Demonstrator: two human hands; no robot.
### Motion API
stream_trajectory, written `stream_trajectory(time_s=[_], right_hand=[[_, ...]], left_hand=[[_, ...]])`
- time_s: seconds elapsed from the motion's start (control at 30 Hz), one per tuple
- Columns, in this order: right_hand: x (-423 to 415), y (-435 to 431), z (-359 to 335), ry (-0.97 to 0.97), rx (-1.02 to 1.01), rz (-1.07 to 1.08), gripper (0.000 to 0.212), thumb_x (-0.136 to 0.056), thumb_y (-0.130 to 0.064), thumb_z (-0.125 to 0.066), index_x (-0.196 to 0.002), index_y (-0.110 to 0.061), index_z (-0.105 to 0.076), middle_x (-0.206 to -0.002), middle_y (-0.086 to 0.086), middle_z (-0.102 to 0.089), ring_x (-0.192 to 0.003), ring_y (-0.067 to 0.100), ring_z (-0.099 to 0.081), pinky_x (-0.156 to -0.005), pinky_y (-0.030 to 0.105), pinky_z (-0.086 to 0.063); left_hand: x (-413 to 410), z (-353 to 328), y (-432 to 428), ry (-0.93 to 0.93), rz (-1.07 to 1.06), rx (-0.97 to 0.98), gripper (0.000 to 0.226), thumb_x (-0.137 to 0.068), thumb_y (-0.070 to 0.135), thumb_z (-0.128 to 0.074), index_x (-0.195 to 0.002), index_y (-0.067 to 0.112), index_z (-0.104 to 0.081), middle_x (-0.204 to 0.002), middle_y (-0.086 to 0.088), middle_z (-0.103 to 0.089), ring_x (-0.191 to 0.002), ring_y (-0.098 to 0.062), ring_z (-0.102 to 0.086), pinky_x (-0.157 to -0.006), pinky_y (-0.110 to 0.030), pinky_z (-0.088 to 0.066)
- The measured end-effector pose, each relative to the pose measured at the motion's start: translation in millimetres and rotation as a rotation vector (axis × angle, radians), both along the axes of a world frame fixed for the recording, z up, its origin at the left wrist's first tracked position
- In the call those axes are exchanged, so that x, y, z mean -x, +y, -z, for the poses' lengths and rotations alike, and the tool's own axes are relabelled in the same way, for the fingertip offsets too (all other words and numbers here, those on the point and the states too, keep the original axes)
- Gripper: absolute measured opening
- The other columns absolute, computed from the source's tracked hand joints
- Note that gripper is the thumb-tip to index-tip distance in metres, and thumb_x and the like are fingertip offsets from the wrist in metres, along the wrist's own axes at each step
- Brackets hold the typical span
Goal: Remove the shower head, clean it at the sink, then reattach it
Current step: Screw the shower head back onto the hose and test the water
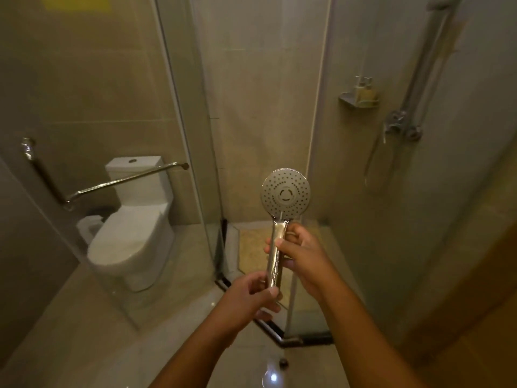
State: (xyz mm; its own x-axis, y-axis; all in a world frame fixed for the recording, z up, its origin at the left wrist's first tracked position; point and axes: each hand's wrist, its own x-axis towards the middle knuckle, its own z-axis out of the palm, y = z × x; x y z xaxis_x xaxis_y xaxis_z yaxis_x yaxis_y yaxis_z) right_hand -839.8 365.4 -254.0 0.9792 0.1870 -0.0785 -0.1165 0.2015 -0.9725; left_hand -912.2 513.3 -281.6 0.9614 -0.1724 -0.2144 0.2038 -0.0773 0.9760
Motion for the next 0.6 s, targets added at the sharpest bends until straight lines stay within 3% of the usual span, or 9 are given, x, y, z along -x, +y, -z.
stream_trajectory(time_s=[0.13, 0.33, 0.6], right_hand=[[-72.3, 29.3, 0.5, 0.017, 0.002, -0.06, 0.023, -0.097, 0.001, -0.055, -0.115, -0.013, -0.06, -0.106, 0.017, -0.075, -0.094, 0.029, -0.075, -0.085, 0.044, -0.06], [-174.8, 78.1, 13.5, 0.041, 0.024, -0.09, 0.023, -0.097, 0.002, -0.056, -0.116, -0.01, -0.06, -0.11, 0.02, -0.073, -0.096, 0.029, -0.074, -0.087, 0.043, -0.059], [-336.0, 154.8, 26.1, 0.052, 0.051, 0.058, 0.026, -0.097, 0.002, -0.057, -0.12, -0.01, -0.058, -0.103, 0.013, -0.077, -0.097, 0.031, -0.074, -0.086, 0.047, -0.059]], left_hand=[[-56.8, -0.9, 22.6, 0.01, -0.048, 0.02, 0.02, -0.095, 0.014, -0.061, -0.115, 0.016, -0.062, -0.099, -0.015, -0.074, -0.08, -0.021, -0.072, -0.073, -0.033, -0.058], [-166.1, 25.3, 73.7, 0.022, -0.099, 0.073, 0.018, -0.092, 0.012, -0.065, -0.11, 0.014, -0.065, -0.102, -0.012, -0.072, -0.089, -0.024, -0.073, -0.079, -0.042, -0.058], [-355.5, 32.0, 159.8, 0.032, 0.034, 0.162, 0.033, -0.09, 0.007, -0.066, -0.121, 0.018, -0.059, -0.106, -0.014, -0.073, -0.095, -0.029, -0.073, -0.083, -0.043, -0.059]])
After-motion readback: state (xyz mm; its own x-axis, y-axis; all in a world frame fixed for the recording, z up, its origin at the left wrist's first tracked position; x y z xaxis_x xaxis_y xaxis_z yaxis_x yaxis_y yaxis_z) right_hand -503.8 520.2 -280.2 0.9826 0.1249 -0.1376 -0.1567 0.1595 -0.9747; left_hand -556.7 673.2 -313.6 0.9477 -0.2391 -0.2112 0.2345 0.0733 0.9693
